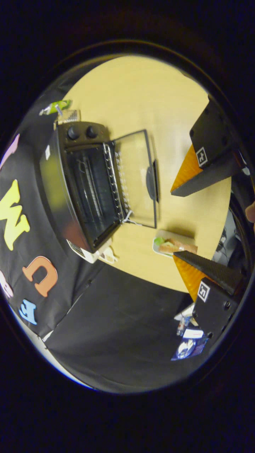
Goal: Open the toaster oven, put the food inside, and close the toaster oven door.
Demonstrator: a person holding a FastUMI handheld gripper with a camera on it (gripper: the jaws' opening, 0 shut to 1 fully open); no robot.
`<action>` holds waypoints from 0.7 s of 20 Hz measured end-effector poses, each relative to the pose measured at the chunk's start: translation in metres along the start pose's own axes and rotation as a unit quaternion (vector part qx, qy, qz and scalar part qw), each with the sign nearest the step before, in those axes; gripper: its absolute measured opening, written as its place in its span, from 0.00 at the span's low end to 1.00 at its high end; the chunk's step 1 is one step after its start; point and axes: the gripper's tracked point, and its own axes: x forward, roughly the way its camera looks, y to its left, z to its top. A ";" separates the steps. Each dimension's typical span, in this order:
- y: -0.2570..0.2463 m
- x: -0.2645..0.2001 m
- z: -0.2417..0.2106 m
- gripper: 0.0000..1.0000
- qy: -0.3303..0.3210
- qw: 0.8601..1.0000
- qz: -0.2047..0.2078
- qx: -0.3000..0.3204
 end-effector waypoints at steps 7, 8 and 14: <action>0.035 0.050 -0.019 1.00 0.092 0.992 0.062 0.060; 0.038 0.057 -0.020 1.00 0.102 0.990 0.067 0.068; 0.048 0.088 -0.037 0.90 0.149 0.983 0.075 0.072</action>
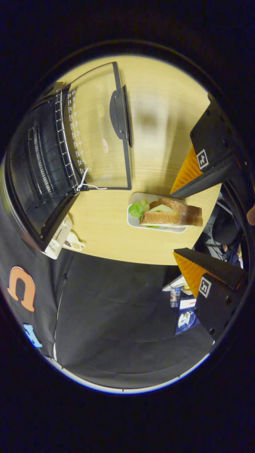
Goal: Open the toaster oven, put the food inside, and close the toaster oven door.
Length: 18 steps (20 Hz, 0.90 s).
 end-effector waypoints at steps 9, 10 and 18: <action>-0.008 0.012 0.000 0.40 0.015 0.999 0.007 0.039; -0.007 0.012 -0.001 0.37 0.020 0.999 0.010 0.046; 0.019 -0.061 0.023 0.24 -0.057 0.993 0.070 0.072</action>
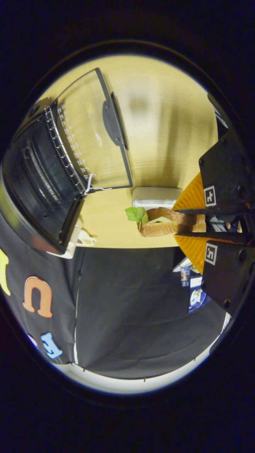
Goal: Open the toaster oven, put the food inside, and close the toaster oven door.
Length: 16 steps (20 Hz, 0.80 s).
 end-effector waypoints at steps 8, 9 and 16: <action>-0.040 -0.083 0.109 0.24 -0.212 0.974 0.023 0.080; -0.049 -0.081 0.123 0.24 -0.234 0.967 0.026 0.099; -0.072 -0.061 0.198 0.24 -0.366 0.911 0.082 0.172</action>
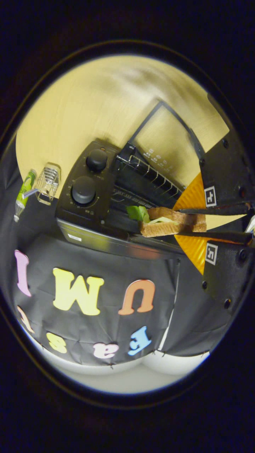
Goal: Open the toaster oven, put the food inside, and close the toaster oven door.
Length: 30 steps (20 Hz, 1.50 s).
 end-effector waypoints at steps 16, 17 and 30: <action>-0.017 0.092 -0.005 0.35 -0.083 0.995 0.003 0.047; -0.016 0.094 -0.010 0.39 -0.075 0.996 0.002 0.047; -0.029 0.056 -0.080 0.86 0.065 0.970 -0.143 -0.185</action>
